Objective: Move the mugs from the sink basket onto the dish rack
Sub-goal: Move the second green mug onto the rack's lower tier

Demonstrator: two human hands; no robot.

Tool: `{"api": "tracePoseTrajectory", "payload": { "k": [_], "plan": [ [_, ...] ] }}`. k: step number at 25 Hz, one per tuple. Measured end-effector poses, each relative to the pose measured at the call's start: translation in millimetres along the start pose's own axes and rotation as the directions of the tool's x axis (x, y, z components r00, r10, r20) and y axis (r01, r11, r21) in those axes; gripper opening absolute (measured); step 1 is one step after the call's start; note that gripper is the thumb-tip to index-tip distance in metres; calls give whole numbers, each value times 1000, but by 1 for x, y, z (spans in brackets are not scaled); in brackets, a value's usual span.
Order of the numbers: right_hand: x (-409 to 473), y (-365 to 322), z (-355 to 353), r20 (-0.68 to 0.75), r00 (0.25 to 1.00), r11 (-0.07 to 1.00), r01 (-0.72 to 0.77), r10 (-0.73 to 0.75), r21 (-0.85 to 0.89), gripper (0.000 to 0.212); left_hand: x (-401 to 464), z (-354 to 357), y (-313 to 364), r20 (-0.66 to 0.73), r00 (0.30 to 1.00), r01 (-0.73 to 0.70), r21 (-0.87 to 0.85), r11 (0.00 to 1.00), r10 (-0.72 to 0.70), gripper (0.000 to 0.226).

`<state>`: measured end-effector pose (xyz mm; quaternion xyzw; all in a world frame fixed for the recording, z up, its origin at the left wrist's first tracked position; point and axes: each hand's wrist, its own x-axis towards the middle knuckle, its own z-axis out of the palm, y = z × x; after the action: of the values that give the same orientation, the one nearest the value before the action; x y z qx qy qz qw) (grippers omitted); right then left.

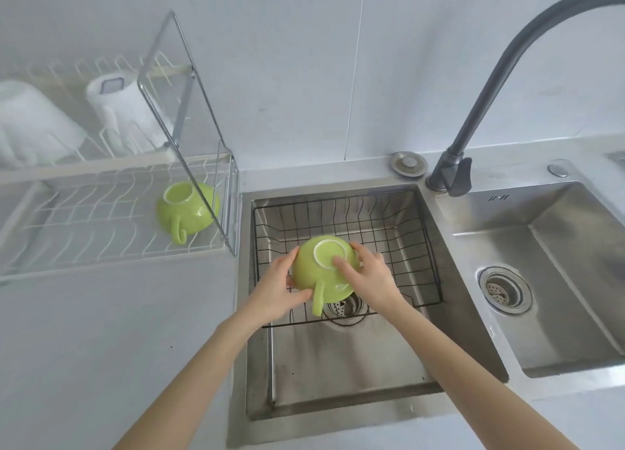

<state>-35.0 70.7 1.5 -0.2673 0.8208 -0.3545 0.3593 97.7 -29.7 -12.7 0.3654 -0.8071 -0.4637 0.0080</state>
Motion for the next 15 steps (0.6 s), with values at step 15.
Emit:
{"api": "tracePoseTrajectory", "payload": {
  "k": [15],
  "plan": [
    [-80, -61, 96, 90, 986, 982, 151, -141, -113, 87, -103, -72, -64, -183, 982, -50, -36, 998, 43, 80]
  ]
}}
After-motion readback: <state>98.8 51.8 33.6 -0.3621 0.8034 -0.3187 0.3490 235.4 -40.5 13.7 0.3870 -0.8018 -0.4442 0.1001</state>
